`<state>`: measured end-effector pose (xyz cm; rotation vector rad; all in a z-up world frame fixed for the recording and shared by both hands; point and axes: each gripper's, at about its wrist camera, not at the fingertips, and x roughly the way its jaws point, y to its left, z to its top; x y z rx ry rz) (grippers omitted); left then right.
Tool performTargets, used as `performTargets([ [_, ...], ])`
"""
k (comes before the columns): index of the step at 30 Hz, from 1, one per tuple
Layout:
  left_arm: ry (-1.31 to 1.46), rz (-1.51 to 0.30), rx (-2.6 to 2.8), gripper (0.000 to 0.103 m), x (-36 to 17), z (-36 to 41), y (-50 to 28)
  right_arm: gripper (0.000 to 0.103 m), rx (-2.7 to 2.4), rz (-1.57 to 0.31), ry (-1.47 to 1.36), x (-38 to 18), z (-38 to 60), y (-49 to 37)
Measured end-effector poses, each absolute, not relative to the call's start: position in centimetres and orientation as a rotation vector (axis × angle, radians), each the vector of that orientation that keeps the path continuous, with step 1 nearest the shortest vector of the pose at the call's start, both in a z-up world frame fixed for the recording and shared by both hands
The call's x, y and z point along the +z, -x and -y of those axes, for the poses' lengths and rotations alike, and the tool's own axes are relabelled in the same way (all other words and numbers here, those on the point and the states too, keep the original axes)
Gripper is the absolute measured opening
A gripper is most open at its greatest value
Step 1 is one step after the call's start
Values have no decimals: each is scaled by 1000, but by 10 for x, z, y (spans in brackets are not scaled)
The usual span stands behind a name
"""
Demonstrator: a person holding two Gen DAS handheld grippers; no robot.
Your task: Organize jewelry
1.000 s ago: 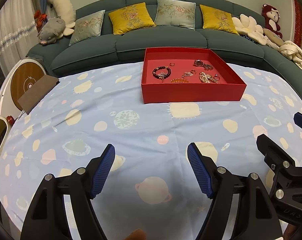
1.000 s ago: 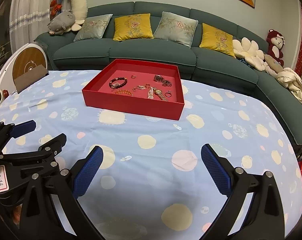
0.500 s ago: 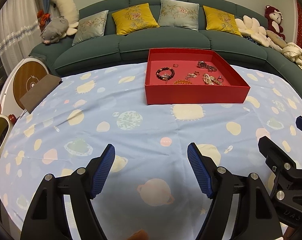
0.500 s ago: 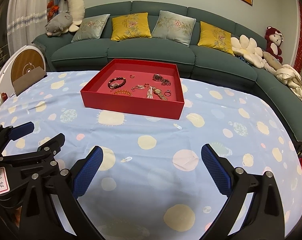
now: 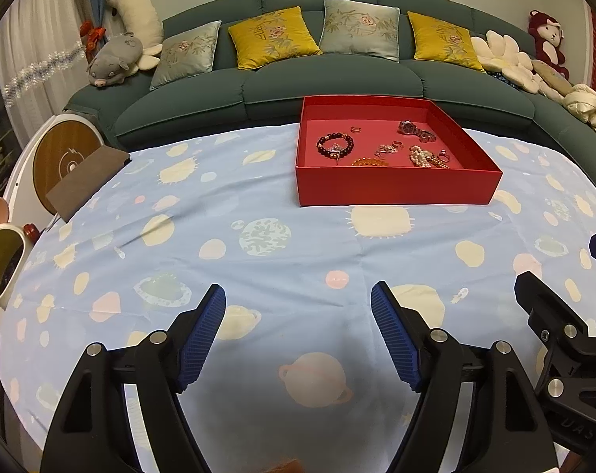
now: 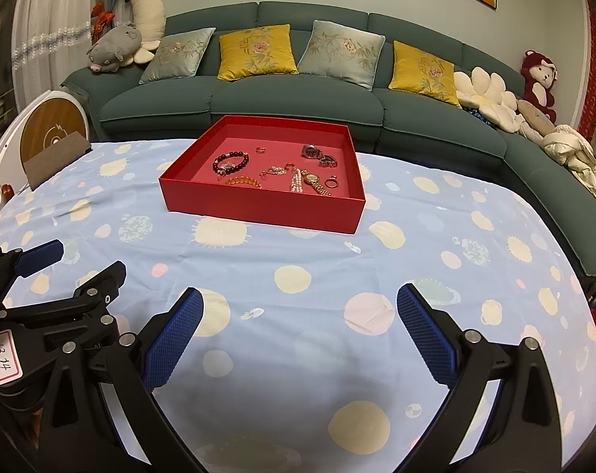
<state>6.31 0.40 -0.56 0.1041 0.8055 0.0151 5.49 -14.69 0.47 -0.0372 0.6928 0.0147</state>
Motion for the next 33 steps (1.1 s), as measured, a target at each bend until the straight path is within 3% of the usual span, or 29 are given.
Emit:
performTargets([
  [33, -104, -817, 26, 74, -10, -6, -65, 96, 17, -698, 26, 1, 141, -53],
])
